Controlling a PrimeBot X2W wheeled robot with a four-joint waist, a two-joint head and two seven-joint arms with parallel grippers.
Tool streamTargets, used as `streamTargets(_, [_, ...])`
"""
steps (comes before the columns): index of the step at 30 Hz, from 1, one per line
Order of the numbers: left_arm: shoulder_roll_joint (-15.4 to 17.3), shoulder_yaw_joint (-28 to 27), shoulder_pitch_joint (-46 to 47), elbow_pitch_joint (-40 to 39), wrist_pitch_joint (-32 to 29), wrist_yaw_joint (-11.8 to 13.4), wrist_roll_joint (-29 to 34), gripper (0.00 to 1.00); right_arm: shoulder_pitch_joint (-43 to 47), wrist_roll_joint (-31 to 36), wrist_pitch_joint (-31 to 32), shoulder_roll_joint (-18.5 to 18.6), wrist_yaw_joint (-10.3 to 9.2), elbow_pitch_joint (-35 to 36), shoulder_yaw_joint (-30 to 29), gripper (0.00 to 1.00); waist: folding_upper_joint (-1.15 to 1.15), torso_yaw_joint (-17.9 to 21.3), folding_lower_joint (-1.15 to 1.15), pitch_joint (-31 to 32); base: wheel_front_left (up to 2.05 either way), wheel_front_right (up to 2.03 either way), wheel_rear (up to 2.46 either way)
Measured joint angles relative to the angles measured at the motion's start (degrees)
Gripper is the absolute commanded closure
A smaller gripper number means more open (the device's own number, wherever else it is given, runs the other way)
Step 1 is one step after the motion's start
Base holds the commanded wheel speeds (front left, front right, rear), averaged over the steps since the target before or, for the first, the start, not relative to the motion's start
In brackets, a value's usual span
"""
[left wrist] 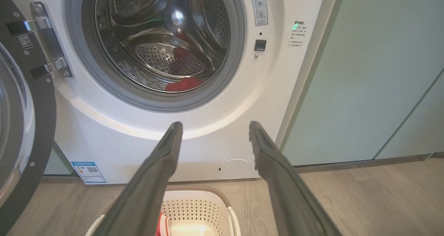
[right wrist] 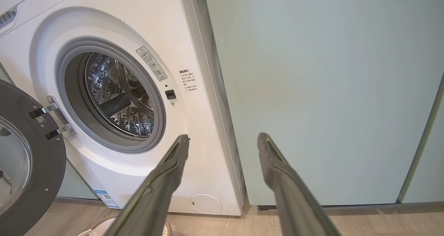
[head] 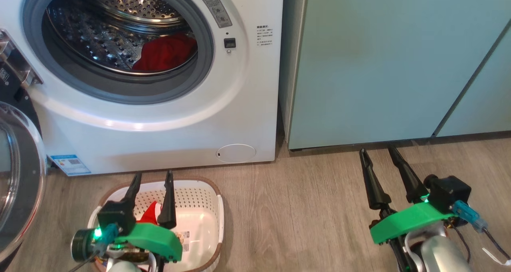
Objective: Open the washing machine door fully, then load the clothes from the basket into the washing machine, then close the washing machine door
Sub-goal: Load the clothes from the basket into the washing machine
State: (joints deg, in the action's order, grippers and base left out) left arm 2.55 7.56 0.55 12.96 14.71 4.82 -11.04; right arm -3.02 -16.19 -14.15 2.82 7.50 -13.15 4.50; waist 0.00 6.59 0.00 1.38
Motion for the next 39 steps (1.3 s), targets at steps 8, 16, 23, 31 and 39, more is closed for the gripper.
streamTargets(8, [0.0, 0.1, 0.0, 0.3, 0.0, 0.0, 0.0, 0.0, 0.0, 0.0, -0.1, 0.0, 0.0, 0.0, 0.0, 0.0, 0.0, -0.1, 0.0, -0.2, 0.0, 0.0, 0.0])
streamTargets(16, [0.0, 0.8, 0.0, 0.9, 0.0, 0.1, 0.6, 0.0, 0.0, 0.0, -0.1, 0.0, 0.0, 0.1, 0.1, 0.0, 0.0, -0.1, 0.0, -0.9, 0.0, 0.0, 0.0])
streamTargets(23, [0.0, 1.4, 0.4, 7.2, 0.0, 1.5, 1.1, 0.0, -0.1, 0.0, -0.1, 0.0, 0.0, 0.4, 0.6, 0.0, 0.0, -0.3, 0.0, -3.6, 0.0, 0.0, 0.0])
streamTargets(31, [0.0, 1.6, 5.9, 16.2, 0.0, 0.9, 0.5, 0.0, -2.5, 0.3, 0.0, 0.0, 0.0, 1.3, 0.9, 0.0, 0.0, -0.3, 0.0, -9.0, 0.0, 0.0, 0.0])
streamTargets(39, [0.8, 1.8, 17.2, 29.7, 0.0, 0.4, 3.7, 0.0, -6.2, 1.3, 0.0, 0.0, 0.0, 2.8, 1.6, 0.0, 0.0, 0.0, 0.01, -17.0, 0.0, 0.0, 0.0])
